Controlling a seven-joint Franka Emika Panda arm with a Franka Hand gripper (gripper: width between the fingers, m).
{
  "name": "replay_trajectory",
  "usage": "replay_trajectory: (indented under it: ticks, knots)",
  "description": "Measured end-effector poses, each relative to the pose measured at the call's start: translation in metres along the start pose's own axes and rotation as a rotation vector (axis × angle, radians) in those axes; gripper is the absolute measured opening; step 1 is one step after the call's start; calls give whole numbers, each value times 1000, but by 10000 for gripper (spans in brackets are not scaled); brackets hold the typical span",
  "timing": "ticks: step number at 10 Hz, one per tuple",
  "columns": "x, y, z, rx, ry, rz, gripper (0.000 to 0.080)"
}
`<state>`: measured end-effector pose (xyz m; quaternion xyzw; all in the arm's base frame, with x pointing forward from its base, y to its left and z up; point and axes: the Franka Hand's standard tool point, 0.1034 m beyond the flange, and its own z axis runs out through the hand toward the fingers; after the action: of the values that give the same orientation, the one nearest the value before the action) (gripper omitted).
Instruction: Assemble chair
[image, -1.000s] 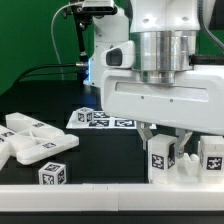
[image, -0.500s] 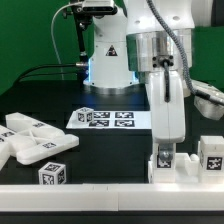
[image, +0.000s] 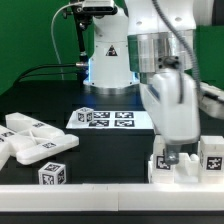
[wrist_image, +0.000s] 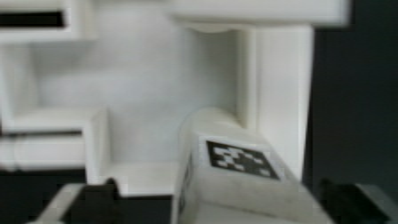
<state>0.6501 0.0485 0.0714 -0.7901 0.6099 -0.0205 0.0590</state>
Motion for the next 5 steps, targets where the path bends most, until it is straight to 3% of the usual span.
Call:
replay_trajectory:
  ticks: [5]
  knots:
    - [1, 0, 0, -3, -5, -409, 649]
